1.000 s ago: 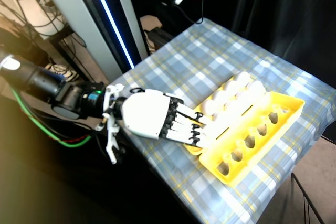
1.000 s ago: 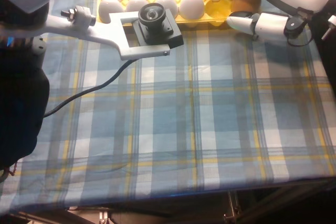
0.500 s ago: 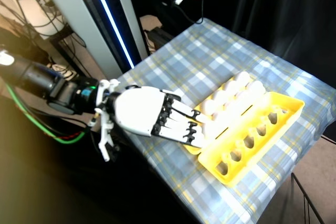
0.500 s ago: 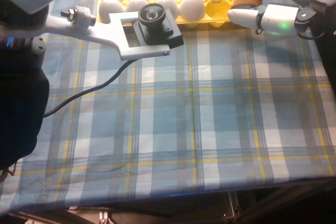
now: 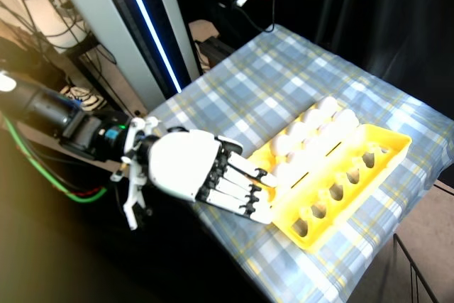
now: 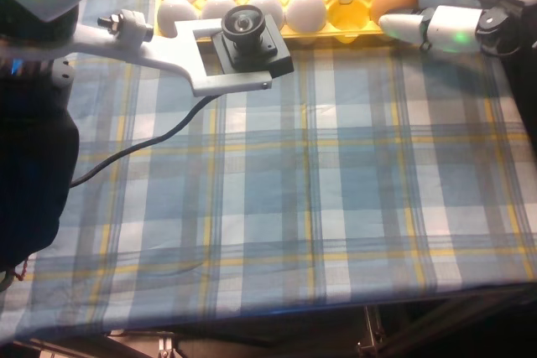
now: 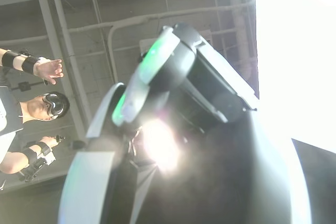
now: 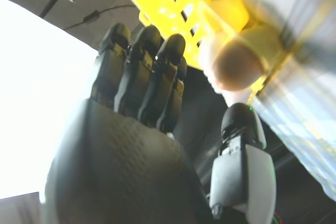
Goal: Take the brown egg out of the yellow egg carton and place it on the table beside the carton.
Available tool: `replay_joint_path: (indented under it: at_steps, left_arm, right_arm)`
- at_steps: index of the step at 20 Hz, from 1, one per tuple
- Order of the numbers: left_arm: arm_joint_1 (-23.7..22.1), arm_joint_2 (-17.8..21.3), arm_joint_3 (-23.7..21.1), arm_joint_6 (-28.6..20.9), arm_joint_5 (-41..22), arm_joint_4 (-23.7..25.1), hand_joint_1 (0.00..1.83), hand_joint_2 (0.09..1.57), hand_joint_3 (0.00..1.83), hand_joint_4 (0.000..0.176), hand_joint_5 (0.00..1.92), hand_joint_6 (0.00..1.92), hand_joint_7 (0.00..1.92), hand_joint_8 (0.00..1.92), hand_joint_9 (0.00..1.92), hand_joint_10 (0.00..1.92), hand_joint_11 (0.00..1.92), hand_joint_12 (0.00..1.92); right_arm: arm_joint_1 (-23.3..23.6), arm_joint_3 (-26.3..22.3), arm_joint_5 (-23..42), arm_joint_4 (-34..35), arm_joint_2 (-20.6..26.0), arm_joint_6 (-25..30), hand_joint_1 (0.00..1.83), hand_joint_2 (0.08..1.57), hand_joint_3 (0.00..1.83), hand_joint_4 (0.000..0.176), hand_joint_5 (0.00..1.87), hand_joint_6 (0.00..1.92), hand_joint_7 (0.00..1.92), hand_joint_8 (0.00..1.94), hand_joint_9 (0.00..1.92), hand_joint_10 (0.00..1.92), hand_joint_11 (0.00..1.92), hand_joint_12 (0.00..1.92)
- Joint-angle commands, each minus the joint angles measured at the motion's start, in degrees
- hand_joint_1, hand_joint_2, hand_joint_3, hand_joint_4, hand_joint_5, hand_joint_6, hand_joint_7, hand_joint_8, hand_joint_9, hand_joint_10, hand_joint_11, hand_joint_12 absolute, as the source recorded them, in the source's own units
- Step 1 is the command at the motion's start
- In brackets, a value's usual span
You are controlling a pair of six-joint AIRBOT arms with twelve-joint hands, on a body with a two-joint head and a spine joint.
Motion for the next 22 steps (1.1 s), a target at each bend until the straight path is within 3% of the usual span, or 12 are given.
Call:
replay_joint_path:
  at_steps: [1, 2, 3, 5, 12, 13, 14, 15, 18, 19, 20, 22]
  left_arm:
    - [-0.9, -0.6, -0.4, -0.6, -4.3, 1.2, 0.77, 1.44, 0.01, 0.000, 0.48, 1.82, 1.35, 1.92, 1.44, 1.92, 1.26, 1.92]
    - [-0.9, -0.6, -0.4, -0.6, -4.3, 1.2, 0.78, 1.44, 0.01, 0.000, 0.48, 1.82, 1.39, 1.92, 1.47, 1.92, 1.28, 1.92]
    - [-0.9, -0.6, -0.4, -0.6, -4.3, 1.2, 0.68, 1.45, 0.01, 0.000, 0.73, 1.91, 1.43, 1.92, 1.51, 1.92, 1.32, 1.92]
    - [-0.9, -0.6, -0.4, -0.6, -4.3, 1.2, 0.79, 1.43, 0.01, 0.000, 0.54, 1.81, 1.41, 1.92, 1.49, 1.92, 1.32, 1.92]
    - [-0.9, -0.6, -0.4, -0.6, -4.3, 1.2, 0.83, 1.41, 0.00, 0.000, 0.51, 1.75, 1.36, 1.92, 1.48, 1.92, 1.33, 1.92]
    - [-0.9, -0.6, -0.4, -0.6, -4.3, 1.2, 0.82, 1.41, 0.00, 0.000, 0.52, 1.74, 1.36, 1.92, 1.48, 1.92, 1.33, 1.92]
    - [-0.9, -0.6, -0.4, -0.6, -4.3, 1.2, 0.82, 1.41, 0.00, 0.000, 0.51, 1.75, 1.37, 1.92, 1.48, 1.92, 1.31, 1.92]
    - [-0.9, -0.6, -0.4, -0.6, -4.3, 1.2, 0.81, 1.42, 0.00, 0.000, 0.50, 1.76, 1.36, 1.92, 1.48, 1.92, 1.32, 1.92]
    - [-0.9, -0.6, -0.4, -0.6, -4.3, 1.2, 0.80, 1.42, 0.00, 0.000, 0.50, 1.76, 1.38, 1.92, 1.48, 1.92, 1.30, 1.92]
    - [-0.9, -0.6, -0.4, -0.6, -4.3, 1.2, 0.79, 1.42, 0.00, 0.003, 0.50, 1.76, 1.35, 1.92, 1.46, 1.92, 1.31, 1.92]
    - [-0.9, -0.6, -0.4, -0.6, -4.3, 1.2, 0.79, 1.42, 0.00, 0.003, 0.50, 1.76, 1.35, 1.92, 1.46, 1.92, 1.31, 1.92]
    - [-0.9, -0.6, -0.4, -0.6, -4.3, 1.2, 0.83, 1.40, 0.00, 0.000, 0.53, 1.72, 1.36, 1.92, 1.48, 1.92, 1.32, 1.92]
  right_arm:
    - [0.4, 0.4, 6.7, 0.0, -0.3, 0.0, 0.47, 1.12, 0.00, 0.018, 0.58, 0.00, 0.76, 0.00, 0.54, 0.00, 0.26, 0.00]
    - [0.4, 0.6, 6.4, 0.0, -0.6, 0.0, 0.47, 1.12, 0.00, 0.018, 0.59, 0.01, 0.78, 0.01, 0.55, 0.01, 0.27, 0.01]
    - [0.4, 0.7, 6.1, 0.0, -0.9, 0.0, 0.50, 1.12, 0.00, 0.012, 0.61, 0.01, 0.79, 0.01, 0.56, 0.01, 0.26, 0.00]
    - [0.3, 1.0, 5.6, -0.3, -1.3, 0.0, 0.51, 1.14, 0.01, 0.006, 0.62, 0.01, 0.80, 0.01, 0.56, 0.00, 0.25, 0.00]
    - [0.3, 1.3, 5.1, -0.6, -1.3, 0.0, 0.68, 1.18, 0.00, 0.000, 0.81, 0.03, 0.80, 0.00, 0.49, 0.00, 0.16, 0.00]
    - [0.3, 1.3, 5.1, -0.6, -1.3, 0.0, 0.88, 1.19, 0.00, 0.140, 0.82, 0.97, 0.83, 0.00, 0.53, 0.00, 0.17, 0.00]
    - [0.3, 1.3, 5.1, -0.6, -1.3, 0.0, 0.90, 1.21, 0.01, 0.169, 0.78, 1.23, 0.85, 0.00, 0.57, 0.01, 0.19, 0.01]
    - [0.3, 1.3, 5.1, -0.6, -1.3, 0.0, 0.92, 1.21, 0.00, 0.175, 0.79, 1.25, 0.89, 0.01, 0.62, 0.02, 0.22, 0.02]
    - [0.4, 1.3, 5.1, -0.6, -1.2, 0.0, 0.97, 1.16, 0.00, 0.176, 0.88, 1.12, 0.94, 0.01, 0.73, 0.01, 0.26, 0.03]
    - [0.4, 1.3, 5.1, -0.6, -1.2, 0.0, 0.99, 1.16, 0.00, 0.139, 0.90, 1.11, 0.94, 0.00, 0.71, 0.00, 0.26, 0.03]
    - [0.4, 1.3, 5.1, -0.6, -1.2, 0.0, 0.99, 1.16, 0.00, 0.139, 0.90, 1.11, 0.94, 0.00, 0.71, 0.00, 0.26, 0.03]
    - [0.4, 1.2, 5.3, -0.6, -1.1, 0.0, 1.02, 1.14, 0.00, 0.099, 0.92, 1.07, 0.94, 0.00, 0.71, 0.00, 0.27, 0.03]
